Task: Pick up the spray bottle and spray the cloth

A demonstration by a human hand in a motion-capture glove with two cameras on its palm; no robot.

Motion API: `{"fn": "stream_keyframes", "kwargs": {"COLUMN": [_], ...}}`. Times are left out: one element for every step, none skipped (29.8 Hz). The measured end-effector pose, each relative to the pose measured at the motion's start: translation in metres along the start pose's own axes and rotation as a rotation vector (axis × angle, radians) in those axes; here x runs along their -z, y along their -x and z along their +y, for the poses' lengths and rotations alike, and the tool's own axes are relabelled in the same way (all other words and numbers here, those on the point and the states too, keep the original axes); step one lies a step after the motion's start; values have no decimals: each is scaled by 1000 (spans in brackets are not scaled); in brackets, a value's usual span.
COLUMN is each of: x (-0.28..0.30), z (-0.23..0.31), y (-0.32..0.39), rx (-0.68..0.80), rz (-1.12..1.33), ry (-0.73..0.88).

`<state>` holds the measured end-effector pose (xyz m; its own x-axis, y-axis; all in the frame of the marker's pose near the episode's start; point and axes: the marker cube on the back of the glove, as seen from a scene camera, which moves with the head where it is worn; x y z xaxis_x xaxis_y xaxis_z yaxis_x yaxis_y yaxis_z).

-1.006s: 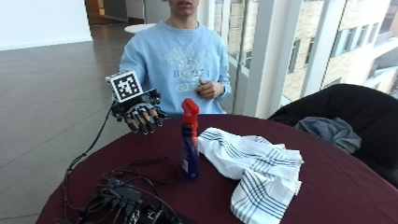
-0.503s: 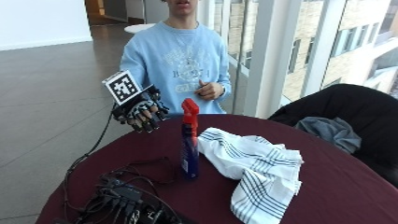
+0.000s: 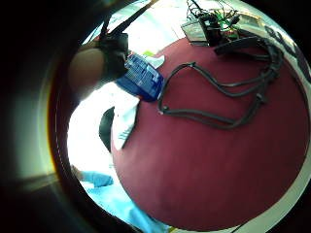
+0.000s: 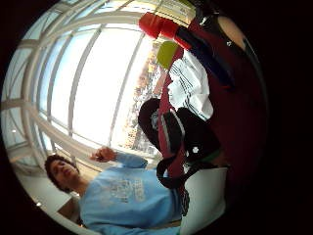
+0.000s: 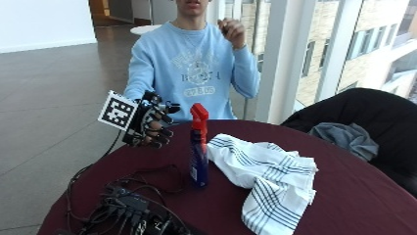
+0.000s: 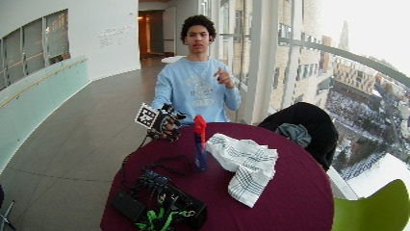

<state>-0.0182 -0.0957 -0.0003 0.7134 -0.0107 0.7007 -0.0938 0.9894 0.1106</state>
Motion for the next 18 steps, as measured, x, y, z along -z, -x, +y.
{"fn": "stream_keyframes", "kwargs": {"x": [-2,-5,-7,-10,-13,-16,-20,-24,-28,-32,-36,-40,-44,-47,-51,-53,-56,-58], "z": [-6,-11,-16,-21,-26,-31,-36,-41,-46,-50,-54,-58,-60,-63,-65,-68,-70,-72], "y": [0,0,-1,-1,-2,-2,-3,-4,-5,-6,-6,-7,-7,-8,-8,-8,-8,-7], "rx": [-21,-44,-62,-74,-81,-87,-91,-96,-101,-106,-113,-120,-126,-131,-134,-136,-138,-137], "rz": [-8,-7,-2,2,2,-6,-19,-35,-49,-62,-75,-88,-101,-113,-123,-130,-136,-140], "ry": [0,8,17,24,28,31,36,42,50,58,62,65,67,68,68,66,61,56]}}
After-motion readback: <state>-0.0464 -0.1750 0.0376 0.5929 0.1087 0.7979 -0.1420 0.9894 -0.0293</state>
